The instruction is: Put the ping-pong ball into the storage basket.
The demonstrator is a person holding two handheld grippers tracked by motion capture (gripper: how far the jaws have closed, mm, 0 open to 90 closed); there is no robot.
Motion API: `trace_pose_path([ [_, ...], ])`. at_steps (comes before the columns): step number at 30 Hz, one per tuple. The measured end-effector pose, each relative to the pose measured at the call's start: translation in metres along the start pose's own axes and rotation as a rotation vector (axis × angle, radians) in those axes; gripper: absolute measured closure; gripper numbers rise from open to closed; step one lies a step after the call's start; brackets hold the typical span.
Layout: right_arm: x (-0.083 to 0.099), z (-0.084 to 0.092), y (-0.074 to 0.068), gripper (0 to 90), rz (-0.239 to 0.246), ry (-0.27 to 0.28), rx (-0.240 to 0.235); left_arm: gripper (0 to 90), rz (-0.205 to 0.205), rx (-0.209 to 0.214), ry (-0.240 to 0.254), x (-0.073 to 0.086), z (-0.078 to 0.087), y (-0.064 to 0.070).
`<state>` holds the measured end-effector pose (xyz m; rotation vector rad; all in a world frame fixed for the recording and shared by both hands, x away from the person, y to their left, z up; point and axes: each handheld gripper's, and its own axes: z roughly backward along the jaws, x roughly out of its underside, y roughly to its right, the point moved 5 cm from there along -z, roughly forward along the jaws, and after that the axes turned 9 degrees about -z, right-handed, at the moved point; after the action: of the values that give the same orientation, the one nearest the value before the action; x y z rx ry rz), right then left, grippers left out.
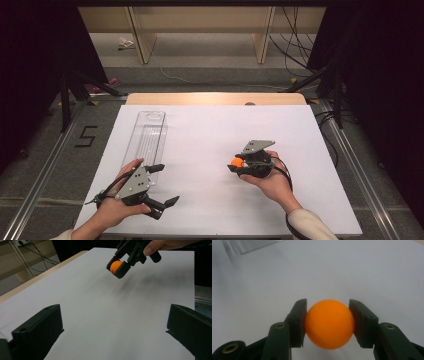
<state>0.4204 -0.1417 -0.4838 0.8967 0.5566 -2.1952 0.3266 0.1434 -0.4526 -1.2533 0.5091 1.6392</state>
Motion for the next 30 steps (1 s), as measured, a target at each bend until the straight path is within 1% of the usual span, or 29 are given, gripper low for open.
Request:
trace_pose_path([
  [4,-0.0013,-0.0001,-0.0007,51.3,0.007,0.003,0.002,0.0,0.000,0.002,-0.001,0.0000,-0.0001,0.0003],
  [30,-0.0096,-0.0017,-0.0034,51.4,0.015,0.025,-0.005,0.0,-0.005,0.006,-0.005,0.0002,-0.0005,0.0008],
])
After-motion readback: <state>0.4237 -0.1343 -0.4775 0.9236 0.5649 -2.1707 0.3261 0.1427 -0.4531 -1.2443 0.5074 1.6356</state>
